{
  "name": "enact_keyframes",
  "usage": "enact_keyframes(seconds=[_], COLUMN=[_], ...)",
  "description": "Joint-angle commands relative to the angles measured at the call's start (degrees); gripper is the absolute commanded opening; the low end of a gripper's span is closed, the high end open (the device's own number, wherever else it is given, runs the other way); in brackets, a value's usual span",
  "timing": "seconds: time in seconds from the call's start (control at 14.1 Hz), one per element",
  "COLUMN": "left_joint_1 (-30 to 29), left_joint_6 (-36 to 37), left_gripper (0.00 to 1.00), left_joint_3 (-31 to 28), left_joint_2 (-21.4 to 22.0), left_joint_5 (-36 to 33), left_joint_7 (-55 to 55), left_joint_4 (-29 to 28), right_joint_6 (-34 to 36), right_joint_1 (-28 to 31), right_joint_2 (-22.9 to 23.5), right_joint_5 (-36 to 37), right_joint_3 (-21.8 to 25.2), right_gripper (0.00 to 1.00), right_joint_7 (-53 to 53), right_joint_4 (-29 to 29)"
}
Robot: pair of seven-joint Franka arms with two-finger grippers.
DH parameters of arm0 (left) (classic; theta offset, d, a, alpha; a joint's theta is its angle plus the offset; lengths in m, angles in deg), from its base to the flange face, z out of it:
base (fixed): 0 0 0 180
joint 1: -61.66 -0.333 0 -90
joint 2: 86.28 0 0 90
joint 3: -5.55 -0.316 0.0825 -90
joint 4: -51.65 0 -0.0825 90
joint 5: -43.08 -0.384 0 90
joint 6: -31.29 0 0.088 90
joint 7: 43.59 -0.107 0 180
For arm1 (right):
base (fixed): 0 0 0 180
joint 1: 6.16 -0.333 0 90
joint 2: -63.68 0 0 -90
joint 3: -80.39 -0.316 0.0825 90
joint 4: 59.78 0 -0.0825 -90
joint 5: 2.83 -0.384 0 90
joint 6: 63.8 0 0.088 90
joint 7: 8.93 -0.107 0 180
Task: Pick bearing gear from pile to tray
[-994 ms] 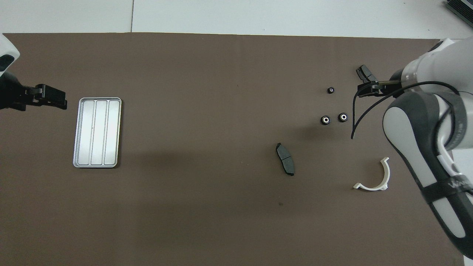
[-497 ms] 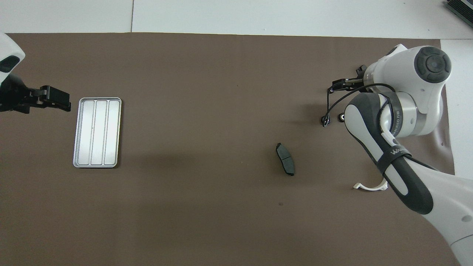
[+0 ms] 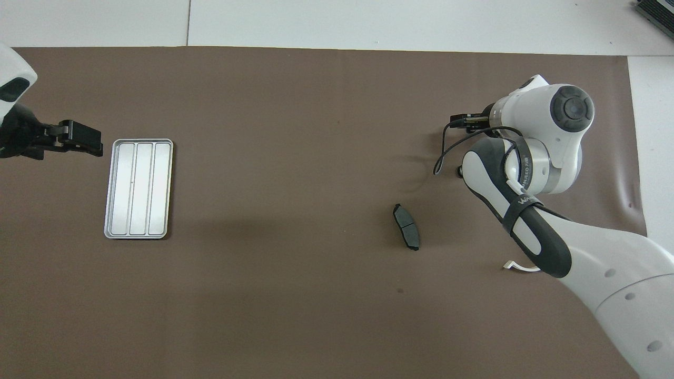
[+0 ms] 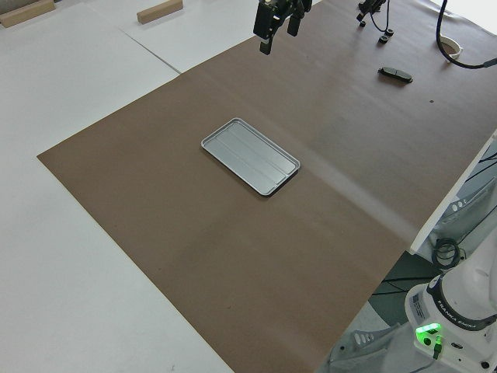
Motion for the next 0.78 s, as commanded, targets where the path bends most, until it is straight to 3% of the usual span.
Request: enact_keyframes(seconds=[0.0, 0.43, 0.71], left_joint_1=[0.4, 0.1, 0.0], left_joint_6=[-0.9, -0.3, 0.2], left_gripper=[1.0, 1.0, 1.0], left_joint_3=[-0.5, -0.6, -0.5], left_joint_2=[2.1, 3.1, 3.1], left_joint_5=[-0.3, -0.5, -0.5], left_joint_7=[2.0, 2.1, 2.3], left_joint_4=[-2.7, -4.7, -4.7], right_joint_6=[-1.3, -1.5, -1.6], right_joint_1=[0.5, 0.5, 0.7], right_joint_2=[1.7, 1.8, 1.8], right_joint_5=[-1.0, -0.7, -0.7], right_joint_3=[-0.5, -0.5, -0.5], right_gripper=[1.0, 0.67, 0.61], right_joint_7=[-0.9, -0.8, -0.8], right_joint_4=[-1.2, -0.7, -0.6])
